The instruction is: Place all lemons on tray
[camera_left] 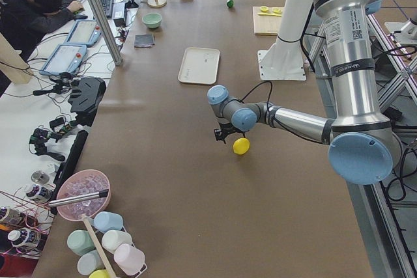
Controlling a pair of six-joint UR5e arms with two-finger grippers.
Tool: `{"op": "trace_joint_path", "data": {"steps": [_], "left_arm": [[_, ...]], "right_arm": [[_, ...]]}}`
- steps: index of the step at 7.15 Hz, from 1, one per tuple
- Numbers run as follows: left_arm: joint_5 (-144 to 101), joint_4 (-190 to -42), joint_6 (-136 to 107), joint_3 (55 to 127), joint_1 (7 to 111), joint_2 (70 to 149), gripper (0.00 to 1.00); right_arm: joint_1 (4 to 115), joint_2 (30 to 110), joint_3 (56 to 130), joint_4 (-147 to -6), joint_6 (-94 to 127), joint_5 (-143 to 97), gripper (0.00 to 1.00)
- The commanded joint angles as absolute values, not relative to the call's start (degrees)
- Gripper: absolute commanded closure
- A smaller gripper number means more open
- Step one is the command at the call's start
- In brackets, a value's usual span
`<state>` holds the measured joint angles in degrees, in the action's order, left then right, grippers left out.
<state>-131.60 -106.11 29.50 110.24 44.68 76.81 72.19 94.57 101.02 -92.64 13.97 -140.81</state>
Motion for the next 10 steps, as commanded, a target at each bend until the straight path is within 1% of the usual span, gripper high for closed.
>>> {"op": "trace_joint_path", "data": {"steps": [1, 6, 7, 8, 9, 10], "left_arm": [[-131.7, -106.0, 32.2, 110.0, 44.0, 75.9, 0.03], [-131.7, -106.3, 33.2, 107.4, 43.2, 75.8, 0.03], [-131.8, -106.3, 33.2, 106.8, 43.2, 75.8, 0.2], [-132.0, -106.2, 33.3, 106.3, 43.2, 75.8, 0.42], [-134.1, -105.8, 33.2, 105.7, 43.2, 75.8, 0.7], [-139.5, -105.6, 33.2, 104.5, 43.2, 76.4, 0.95]], "right_arm": [[72.1, 94.6, 101.0, -92.6, 14.0, -140.8, 0.0], [71.8, 94.6, 101.0, -92.6, 14.1, -140.7, 0.0], [71.7, 94.6, 101.0, -92.6, 14.1, -140.6, 0.0], [71.6, 94.6, 101.0, -92.6, 14.2, -140.6, 0.0], [71.6, 94.6, 101.0, -92.6, 14.2, -140.6, 0.0], [71.6, 94.6, 101.0, -92.6, 14.2, -140.6, 0.0]]}}
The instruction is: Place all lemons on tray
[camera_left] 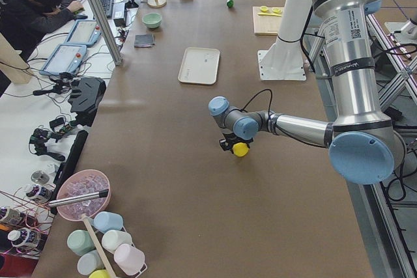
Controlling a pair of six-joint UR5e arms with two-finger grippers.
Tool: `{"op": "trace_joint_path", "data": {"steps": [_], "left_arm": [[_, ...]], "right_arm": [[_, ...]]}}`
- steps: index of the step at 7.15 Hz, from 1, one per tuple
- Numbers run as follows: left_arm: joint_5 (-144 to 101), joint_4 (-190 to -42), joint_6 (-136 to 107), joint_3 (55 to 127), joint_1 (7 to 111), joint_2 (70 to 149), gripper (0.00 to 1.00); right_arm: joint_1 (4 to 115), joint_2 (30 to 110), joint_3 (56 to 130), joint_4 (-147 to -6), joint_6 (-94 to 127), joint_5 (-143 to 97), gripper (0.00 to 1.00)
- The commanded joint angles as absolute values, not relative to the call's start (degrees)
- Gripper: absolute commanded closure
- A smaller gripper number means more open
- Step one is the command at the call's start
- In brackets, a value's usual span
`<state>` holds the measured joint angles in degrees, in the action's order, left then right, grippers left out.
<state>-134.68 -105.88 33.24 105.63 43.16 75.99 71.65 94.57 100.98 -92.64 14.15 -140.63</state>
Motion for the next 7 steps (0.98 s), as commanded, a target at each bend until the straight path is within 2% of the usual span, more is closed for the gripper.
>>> {"op": "trace_joint_path", "data": {"steps": [1, 2, 4, 7], "left_arm": [[-143.8, -105.0, 33.0, 104.3, 43.2, 76.6, 1.0], [-146.2, -102.4, 32.3, 105.0, 43.7, 77.2, 1.0], [-151.3, -91.5, 28.9, 105.6, 46.8, 85.5, 1.0], [-153.5, -91.1, 5.6, 104.3, 47.0, 97.0, 1.0]], "right_arm": [[71.6, 94.5, 101.0, -92.5, 14.2, -140.6, 0.0], [71.6, 94.5, 101.1, -92.6, 14.2, -140.7, 0.0], [71.6, 94.2, 101.0, -92.6, 14.2, -140.6, 0.0], [71.6, 93.9, 100.9, -92.7, 14.2, -140.6, 0.0]]}}
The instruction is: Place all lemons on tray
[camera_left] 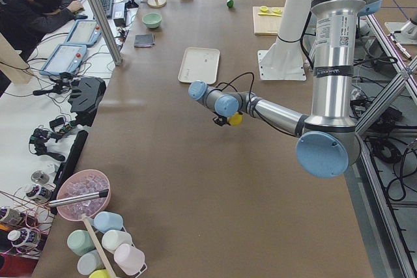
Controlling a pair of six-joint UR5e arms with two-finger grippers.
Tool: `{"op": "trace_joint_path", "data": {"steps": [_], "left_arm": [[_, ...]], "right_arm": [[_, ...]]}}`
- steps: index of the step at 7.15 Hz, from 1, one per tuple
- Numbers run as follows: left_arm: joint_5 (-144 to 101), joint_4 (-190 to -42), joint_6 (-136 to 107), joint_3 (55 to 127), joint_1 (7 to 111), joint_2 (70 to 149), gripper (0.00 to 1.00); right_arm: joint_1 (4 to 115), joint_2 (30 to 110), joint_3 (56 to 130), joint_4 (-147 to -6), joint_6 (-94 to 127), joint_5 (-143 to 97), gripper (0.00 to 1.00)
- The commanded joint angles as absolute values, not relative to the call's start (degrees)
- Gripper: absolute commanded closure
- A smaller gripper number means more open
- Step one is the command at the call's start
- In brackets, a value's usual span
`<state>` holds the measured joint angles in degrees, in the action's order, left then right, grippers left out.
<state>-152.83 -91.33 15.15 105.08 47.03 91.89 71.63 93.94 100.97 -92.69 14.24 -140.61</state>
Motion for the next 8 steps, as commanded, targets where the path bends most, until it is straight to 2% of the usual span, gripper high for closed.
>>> {"op": "trace_joint_path", "data": {"steps": [1, 4, 6, 8], "left_arm": [[-153.5, -91.3, -2.0, 102.7, 46.9, 102.2, 1.0], [-154.8, -91.5, -20.3, 93.5, 46.7, 116.8, 1.0], [-154.7, -95.2, -28.3, 87.5, 46.6, 122.0, 1.0], [-154.3, -108.2, -40.7, 80.4, 46.4, 124.5, 1.0]], "right_arm": [[71.6, 93.9, 100.8, -92.7, 14.2, -140.6, 0.0], [71.6, 93.8, 100.5, -92.5, 14.2, -140.5, 0.0], [71.6, 93.8, 100.5, -92.5, 14.2, -140.6, 0.0], [71.6, 93.7, 100.5, -92.5, 14.2, -140.6, 0.0]]}}
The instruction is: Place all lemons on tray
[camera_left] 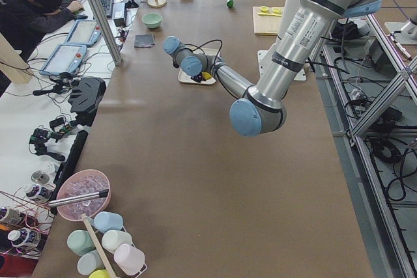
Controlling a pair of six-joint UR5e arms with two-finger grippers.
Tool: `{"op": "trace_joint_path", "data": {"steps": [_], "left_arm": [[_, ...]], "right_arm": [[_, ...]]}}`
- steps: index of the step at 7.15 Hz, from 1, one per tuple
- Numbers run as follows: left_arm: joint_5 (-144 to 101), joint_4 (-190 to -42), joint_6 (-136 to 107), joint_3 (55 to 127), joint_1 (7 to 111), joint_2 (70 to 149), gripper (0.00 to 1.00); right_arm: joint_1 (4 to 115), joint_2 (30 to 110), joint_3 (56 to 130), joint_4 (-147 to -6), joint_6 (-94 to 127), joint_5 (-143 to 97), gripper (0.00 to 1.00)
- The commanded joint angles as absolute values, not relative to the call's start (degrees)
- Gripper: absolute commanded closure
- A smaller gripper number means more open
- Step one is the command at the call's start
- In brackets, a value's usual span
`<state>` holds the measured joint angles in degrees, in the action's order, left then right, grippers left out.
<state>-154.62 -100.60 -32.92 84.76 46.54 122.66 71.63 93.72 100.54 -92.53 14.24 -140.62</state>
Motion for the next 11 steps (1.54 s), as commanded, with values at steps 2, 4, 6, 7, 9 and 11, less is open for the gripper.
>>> {"op": "trace_joint_path", "data": {"steps": [2, 4, 6, 7, 9, 11], "left_arm": [[-151.0, -113.5, -50.2, 77.2, 45.6, 128.0, 1.0], [-143.8, -120.2, -61.0, 77.0, 42.2, 129.0, 1.0], [-141.2, -124.5, -66.7, 76.4, 40.6, 129.1, 1.0], [-141.2, -124.6, -66.3, 76.5, 40.6, 129.0, 0.46], [-141.1, -124.7, -66.1, 76.7, 40.6, 129.1, 0.02], [-141.1, -124.4, -66.4, 77.0, 41.9, 129.1, 0.02]], "right_arm": [[71.6, 93.7, 100.5, -92.5, 14.2, -140.6, 0.0], [71.6, 93.7, 100.5, -92.5, 14.2, -140.6, 0.0], [71.6, 93.7, 100.5, -92.5, 14.2, -140.6, 0.0], [71.6, 93.7, 100.6, -92.5, 14.2, -140.6, 0.0], [71.6, 93.6, 100.6, -92.5, 14.2, -140.6, 0.0], [71.5, 93.4, 100.6, -92.5, 16.1, -140.6, 0.0]]}}
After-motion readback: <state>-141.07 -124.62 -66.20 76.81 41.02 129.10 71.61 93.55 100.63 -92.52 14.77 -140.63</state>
